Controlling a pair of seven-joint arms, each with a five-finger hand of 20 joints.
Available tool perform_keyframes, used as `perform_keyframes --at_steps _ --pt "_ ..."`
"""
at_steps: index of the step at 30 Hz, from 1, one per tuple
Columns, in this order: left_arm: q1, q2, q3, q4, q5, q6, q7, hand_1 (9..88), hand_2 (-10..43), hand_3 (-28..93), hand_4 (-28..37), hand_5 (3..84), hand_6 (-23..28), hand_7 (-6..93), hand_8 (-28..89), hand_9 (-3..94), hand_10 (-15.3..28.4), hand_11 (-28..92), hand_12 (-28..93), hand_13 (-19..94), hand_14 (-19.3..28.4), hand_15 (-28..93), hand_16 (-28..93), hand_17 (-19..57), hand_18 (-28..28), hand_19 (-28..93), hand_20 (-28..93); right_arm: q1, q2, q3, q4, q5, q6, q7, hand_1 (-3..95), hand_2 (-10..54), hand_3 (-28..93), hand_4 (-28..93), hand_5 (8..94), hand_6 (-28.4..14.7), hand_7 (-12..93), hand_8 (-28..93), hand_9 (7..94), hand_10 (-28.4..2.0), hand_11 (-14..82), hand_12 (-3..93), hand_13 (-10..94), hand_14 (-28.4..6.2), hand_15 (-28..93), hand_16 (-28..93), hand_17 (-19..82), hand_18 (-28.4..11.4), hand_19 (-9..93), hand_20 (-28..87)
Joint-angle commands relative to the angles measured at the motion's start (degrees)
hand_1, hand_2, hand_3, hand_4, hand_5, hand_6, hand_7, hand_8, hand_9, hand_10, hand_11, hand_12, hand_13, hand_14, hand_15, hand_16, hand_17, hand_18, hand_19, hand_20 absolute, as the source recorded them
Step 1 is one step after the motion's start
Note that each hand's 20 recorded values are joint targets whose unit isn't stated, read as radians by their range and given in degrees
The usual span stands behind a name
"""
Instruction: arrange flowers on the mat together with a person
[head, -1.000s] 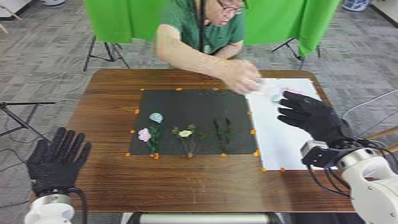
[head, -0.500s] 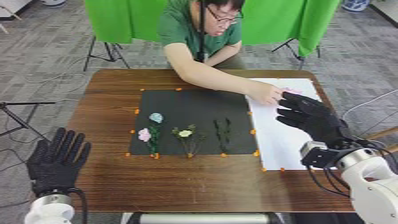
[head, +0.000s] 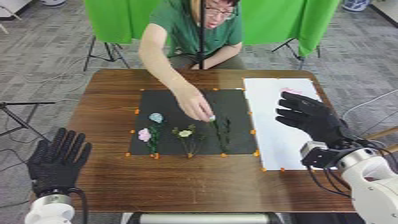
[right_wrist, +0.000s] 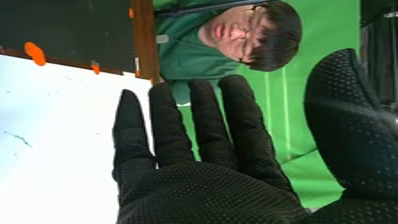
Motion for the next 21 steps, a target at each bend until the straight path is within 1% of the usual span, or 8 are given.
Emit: perform_keyframes --at_steps 1,3,8,12,13,15,18,21 --pt "0.5 -0.75 -0.47 0.41 -0.63 -0.33 -0.76 27.6 14.3 76 -28.3 44.8 7.9 18.2 -13 39.0 12.6 21 5 30 14.6 29 -9 -6.9 15.9 41 10 0.0 0.1 -0.2 0.0 -0.6 0.0 -0.6 31.9 -4.0 80 -27 40.8 -3.2 15 -11 39.6 -12.2 6.0 10.8 32 -15.0 9 14 8 -18.0 33 9" --pt "0.7 -0.70 -0.49 0.33 -0.78 -0.34 -0.50 27.7 14.4 76 -28.3 44.7 7.9 18.3 -13 39.0 12.6 21 5 30 14.5 29 -9 -6.9 15.9 41 10 0.1 0.0 -0.2 0.0 -0.8 -0.3 -0.5 32.1 -4.2 80 -27 40.8 -3.1 15 -12 39.6 -12.2 6.1 10.9 32 -14.9 9 14 8 -18.0 33 9" --pt "0.5 -0.97 -0.19 0.40 -0.79 -0.33 -0.65 27.7 14.4 76 -28.3 44.7 7.8 18.3 -13 39.1 12.7 21 5 30 14.6 29 -9 -6.9 15.9 41 10 0.4 0.1 -0.2 -0.1 -1.4 -0.1 -0.9 32.7 -4.4 80 -28 40.7 -3.0 15 -12 39.7 -12.1 6.2 10.9 32 -14.9 9 14 8 -17.9 33 9" --pt "0.8 -1.16 -0.18 0.31 -0.90 -0.59 -0.45 27.6 14.4 76 -28.3 44.7 7.9 18.2 -13 39.1 12.7 21 5 30 14.6 29 -9 -6.9 15.9 41 10 1.1 0.8 -0.6 0.3 -2.4 0.4 -1.3 33.0 -4.6 80 -28 40.7 -2.9 15 -12 39.7 -12.1 6.2 10.8 32 -14.8 9 14 8 -17.9 33 9" --pt "0.5 -1.18 -0.20 0.40 -0.78 -0.47 -0.74 27.6 14.4 76 -28.3 44.7 7.9 18.2 -13 39.1 12.7 21 5 30 14.6 29 -9 -6.9 15.9 41 10 1.2 1.4 -0.7 0.4 -3.4 0.8 -1.6 33.0 -4.6 80 -28 40.6 -2.9 15 -12 39.7 -12.1 6.2 10.8 32 -14.8 9 14 8 -17.9 33 9" --pt "0.6 -1.15 -0.15 0.35 -0.87 -0.51 -0.43 27.6 14.4 76 -28.3 44.7 7.8 18.2 -13 39.0 12.7 21 5 30 14.6 29 -9 -6.9 15.9 41 10 2.3 2.3 -1.0 0.8 -8.1 1.0 -2.1 33.3 -4.8 80 -28 40.7 -2.8 15 -12 39.7 -12.1 6.2 10.8 32 -14.7 9 14 8 -17.9 33 9" --pt "0.6 -1.16 -0.28 0.33 -0.95 -0.47 -0.27 27.5 14.3 76 -28.3 44.7 7.8 18.2 -13 39.1 12.7 21 5 30 14.6 29 -9 -6.9 15.9 41 10 4.5 4.4 -2.8 0.7 -21.2 3.8 -1.8 33.6 -5.0 80 -28 40.5 -2.8 16 -12 38.7 -12.0 6.0 10.8 31 -14.7 9 14 8 -17.7 32 9" --pt "0.8 -1.25 -0.35 0.22 -1.08 -0.37 -0.05 27.6 14.2 76 -28.3 44.7 7.9 18.2 -13 39.0 12.7 21 5 30 14.6 29 -9 -6.9 15.9 41 10 8.2 7.2 -4.8 2.3 -34.1 3.5 -2.2 33.5 -5.1 80 -28 38.8 -2.9 16 -12 35.6 -12.1 5.6 10.9 30 -15.3 8 14 8 -18.0 32 9"
